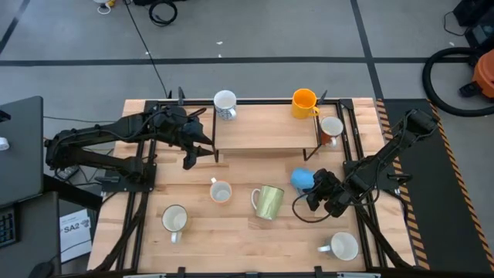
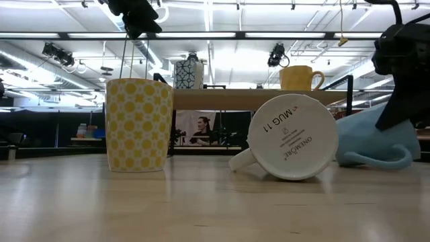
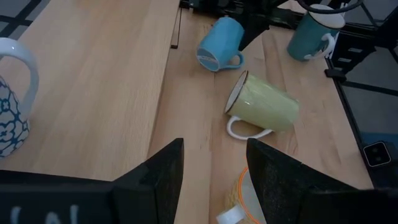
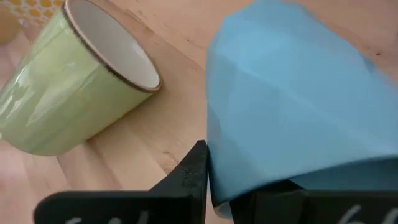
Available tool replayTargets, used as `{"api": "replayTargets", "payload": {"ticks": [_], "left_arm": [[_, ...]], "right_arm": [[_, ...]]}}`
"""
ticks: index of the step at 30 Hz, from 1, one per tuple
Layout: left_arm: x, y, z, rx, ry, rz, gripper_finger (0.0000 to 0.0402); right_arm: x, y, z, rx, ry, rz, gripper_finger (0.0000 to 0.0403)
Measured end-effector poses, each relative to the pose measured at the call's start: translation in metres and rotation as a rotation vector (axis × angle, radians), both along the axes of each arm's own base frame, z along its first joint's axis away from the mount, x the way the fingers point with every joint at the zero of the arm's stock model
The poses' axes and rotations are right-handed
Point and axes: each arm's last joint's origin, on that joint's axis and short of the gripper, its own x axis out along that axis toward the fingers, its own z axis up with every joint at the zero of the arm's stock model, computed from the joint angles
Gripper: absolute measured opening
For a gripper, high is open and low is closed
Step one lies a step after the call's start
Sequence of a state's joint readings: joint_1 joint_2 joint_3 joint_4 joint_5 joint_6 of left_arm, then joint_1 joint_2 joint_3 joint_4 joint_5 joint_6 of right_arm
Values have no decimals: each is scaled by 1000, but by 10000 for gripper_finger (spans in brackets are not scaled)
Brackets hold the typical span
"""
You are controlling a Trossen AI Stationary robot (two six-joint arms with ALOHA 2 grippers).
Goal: Place coffee mugs
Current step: Put the light blue mug on the shelf
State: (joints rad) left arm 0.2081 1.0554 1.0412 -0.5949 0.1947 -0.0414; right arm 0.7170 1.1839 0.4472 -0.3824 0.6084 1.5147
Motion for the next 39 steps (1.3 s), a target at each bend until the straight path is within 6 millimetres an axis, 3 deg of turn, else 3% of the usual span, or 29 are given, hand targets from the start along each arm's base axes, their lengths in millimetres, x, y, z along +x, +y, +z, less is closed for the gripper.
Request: {"api": "replayTargets", "payload": {"ticks": [10, 21, 30, 39], "left_arm": [[0, 0, 0, 0, 0, 0, 181], [0, 0, 0, 0, 1, 0, 181], [0, 0, 0, 1, 1, -1, 181], [0, 0, 0, 1, 1, -1, 181]], "right_arm": [[6, 12, 47, 113, 108, 132, 41], [14, 9, 136, 152, 150, 237, 41], [33, -21, 205, 55, 5, 325, 41], [43, -67, 251, -111, -86, 403, 40]]}}
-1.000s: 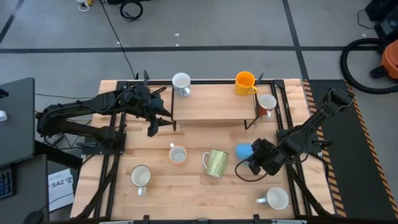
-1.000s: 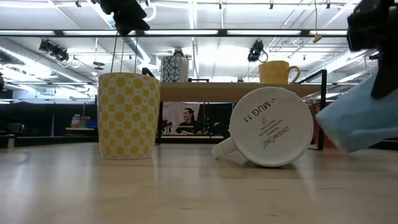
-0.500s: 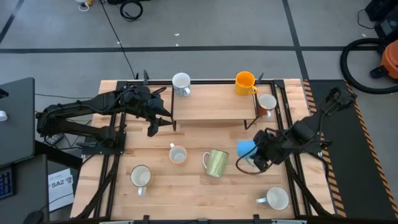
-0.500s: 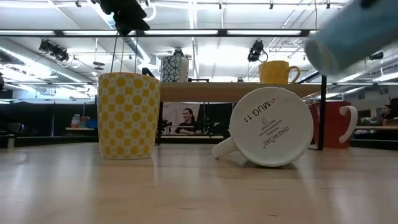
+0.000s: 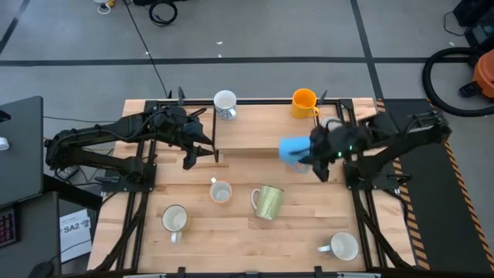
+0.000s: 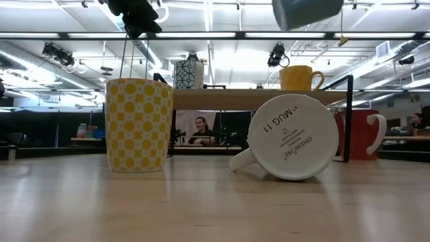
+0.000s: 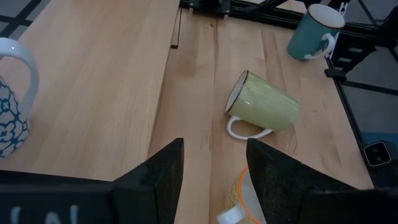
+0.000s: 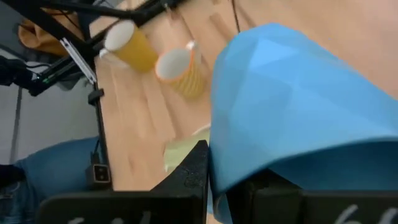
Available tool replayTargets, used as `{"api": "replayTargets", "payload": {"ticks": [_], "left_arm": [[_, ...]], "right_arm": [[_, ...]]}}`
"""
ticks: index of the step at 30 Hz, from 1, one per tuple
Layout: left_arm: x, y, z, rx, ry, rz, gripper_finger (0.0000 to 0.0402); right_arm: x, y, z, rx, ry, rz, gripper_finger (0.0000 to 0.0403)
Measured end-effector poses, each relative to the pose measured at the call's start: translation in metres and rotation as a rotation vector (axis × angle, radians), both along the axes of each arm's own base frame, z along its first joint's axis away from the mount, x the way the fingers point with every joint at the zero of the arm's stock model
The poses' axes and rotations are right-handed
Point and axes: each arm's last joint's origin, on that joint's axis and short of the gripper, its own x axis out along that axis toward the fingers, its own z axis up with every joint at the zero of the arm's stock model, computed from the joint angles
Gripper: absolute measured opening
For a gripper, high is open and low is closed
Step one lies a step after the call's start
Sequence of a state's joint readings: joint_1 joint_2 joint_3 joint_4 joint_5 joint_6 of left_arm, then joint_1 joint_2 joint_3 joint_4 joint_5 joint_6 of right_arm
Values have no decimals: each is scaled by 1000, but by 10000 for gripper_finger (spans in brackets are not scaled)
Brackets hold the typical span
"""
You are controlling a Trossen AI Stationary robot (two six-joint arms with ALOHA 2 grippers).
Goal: Place coffee mugs
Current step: Put the light blue mug on the shelf
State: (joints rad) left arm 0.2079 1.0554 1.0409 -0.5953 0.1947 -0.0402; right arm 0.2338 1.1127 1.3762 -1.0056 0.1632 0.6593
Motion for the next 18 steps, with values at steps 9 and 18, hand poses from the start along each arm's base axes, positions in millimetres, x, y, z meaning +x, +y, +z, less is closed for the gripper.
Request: {"api": "replayTargets", "payload": {"ticks": [9, 18], "left_arm": [[0, 0, 0, 4, 1, 7, 181], [0, 1, 0, 25, 5, 37, 181]], "right_arm": [[7, -39, 24, -128, 218, 12, 39], [45, -62, 27, -183, 466, 92, 39]]}}
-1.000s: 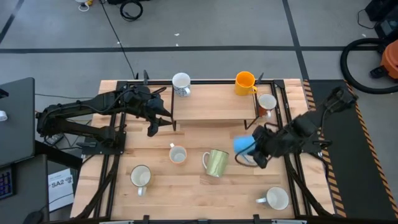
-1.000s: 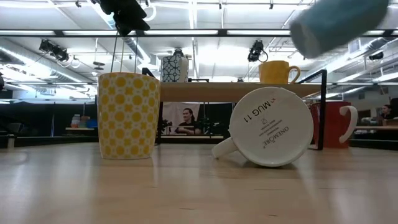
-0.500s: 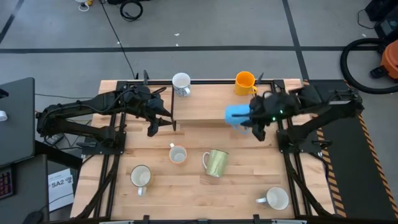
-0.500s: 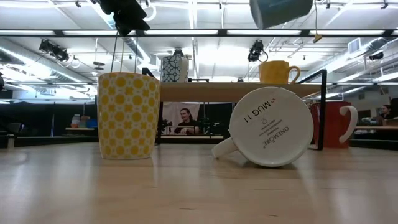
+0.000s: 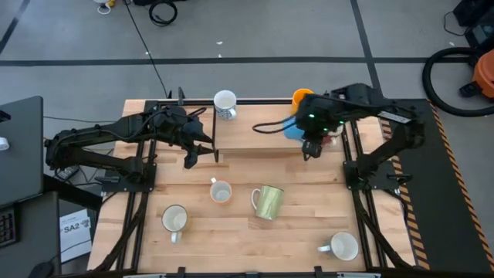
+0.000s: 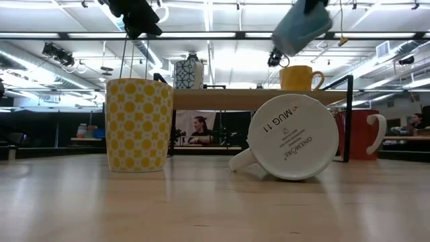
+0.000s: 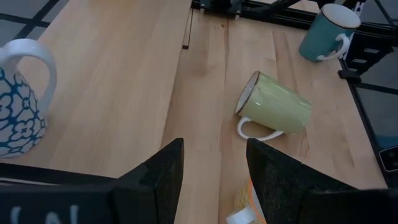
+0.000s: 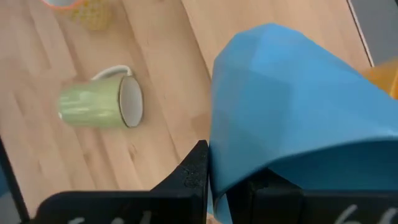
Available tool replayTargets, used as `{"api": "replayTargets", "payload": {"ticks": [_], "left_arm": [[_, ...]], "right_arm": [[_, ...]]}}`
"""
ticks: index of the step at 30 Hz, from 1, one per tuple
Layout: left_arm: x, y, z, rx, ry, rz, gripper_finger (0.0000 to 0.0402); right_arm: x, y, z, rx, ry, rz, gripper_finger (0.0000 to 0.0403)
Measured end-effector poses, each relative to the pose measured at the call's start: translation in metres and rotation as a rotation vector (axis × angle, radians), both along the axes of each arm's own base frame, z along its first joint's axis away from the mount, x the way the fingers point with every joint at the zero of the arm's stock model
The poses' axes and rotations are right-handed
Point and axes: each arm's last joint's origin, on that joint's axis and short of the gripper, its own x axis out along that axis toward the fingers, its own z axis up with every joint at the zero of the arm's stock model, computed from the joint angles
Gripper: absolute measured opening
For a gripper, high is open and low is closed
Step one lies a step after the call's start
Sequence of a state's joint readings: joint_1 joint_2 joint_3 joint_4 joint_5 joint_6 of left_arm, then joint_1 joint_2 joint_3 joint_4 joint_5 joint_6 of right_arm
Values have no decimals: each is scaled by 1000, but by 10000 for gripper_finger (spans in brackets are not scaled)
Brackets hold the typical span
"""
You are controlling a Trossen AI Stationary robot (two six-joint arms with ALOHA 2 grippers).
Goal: Place coffee mugs
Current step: Put the light blue mug on the shelf
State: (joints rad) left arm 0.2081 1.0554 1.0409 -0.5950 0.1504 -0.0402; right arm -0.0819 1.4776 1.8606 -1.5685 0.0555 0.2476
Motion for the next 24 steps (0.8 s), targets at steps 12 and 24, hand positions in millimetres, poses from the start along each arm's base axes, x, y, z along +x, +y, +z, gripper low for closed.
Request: {"api": "replayTargets", "payload": {"ticks": [12, 24], "left_arm": [[0, 0, 0, 0, 3, 0, 181], [0, 0, -1, -1, 7, 0, 181]], "right_arm": [[27, -22, -14, 34, 62, 85, 39], [2, -20, -28, 54, 117, 76, 39]]}}
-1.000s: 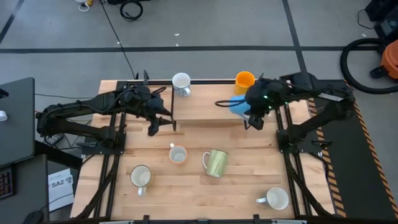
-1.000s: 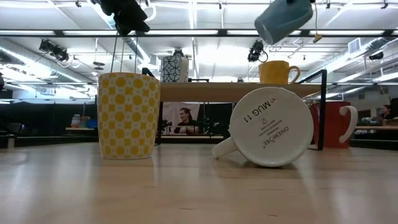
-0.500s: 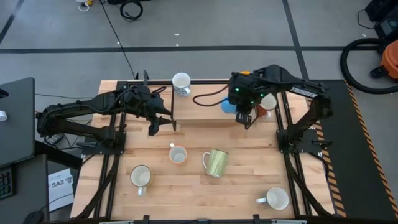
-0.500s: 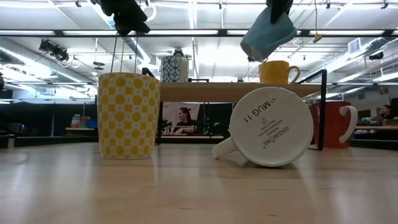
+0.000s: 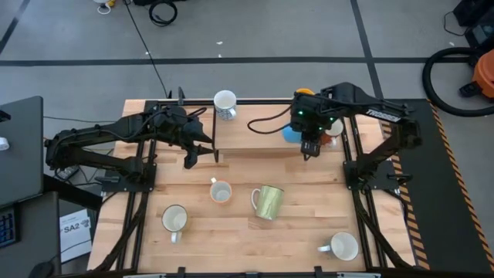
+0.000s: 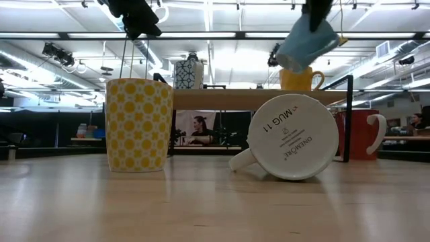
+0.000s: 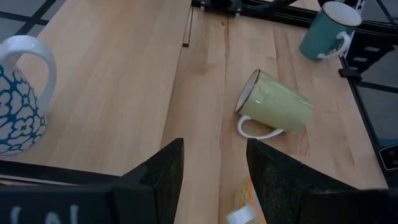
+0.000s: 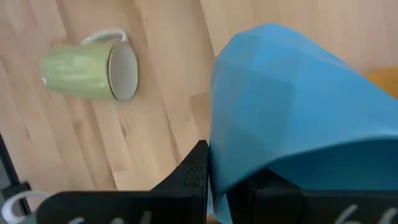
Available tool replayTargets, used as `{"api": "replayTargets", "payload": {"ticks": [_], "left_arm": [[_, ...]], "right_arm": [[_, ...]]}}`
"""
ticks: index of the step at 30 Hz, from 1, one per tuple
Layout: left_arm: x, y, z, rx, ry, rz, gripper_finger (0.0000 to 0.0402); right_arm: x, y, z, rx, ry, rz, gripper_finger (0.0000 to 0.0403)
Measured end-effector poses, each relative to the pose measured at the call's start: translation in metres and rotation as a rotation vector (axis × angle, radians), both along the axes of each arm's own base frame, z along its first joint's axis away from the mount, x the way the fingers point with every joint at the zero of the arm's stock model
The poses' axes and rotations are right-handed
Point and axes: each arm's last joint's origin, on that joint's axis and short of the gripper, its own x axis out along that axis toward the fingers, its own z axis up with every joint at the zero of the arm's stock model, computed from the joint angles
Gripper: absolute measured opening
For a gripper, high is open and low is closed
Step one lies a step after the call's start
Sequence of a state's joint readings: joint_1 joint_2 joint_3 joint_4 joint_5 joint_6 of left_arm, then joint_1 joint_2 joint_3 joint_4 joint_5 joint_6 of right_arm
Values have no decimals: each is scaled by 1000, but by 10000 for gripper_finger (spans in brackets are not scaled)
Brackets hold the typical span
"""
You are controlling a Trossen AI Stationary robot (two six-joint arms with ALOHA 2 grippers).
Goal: Place coffee mugs
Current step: Put the light blue mug on the shelf
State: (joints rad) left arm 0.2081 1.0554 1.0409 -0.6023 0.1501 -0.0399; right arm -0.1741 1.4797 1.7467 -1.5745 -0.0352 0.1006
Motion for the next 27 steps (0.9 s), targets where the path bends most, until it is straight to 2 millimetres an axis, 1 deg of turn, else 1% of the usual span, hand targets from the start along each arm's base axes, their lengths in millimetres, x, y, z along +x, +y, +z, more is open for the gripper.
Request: {"api": "replayTargets", "payload": {"ticks": [8, 17, 27], "left_arm": [[0, 0, 0, -1, 0, 0, 181], [0, 0, 0, -1, -1, 1, 181], [0, 0, 0, -1, -1, 1, 181]], "right_arm": [[-13, 2, -12, 9, 35, 1, 39], [-14, 1, -32, -13, 121, -6, 39], [-14, 0, -33, -67, 133, -18, 39]]}}
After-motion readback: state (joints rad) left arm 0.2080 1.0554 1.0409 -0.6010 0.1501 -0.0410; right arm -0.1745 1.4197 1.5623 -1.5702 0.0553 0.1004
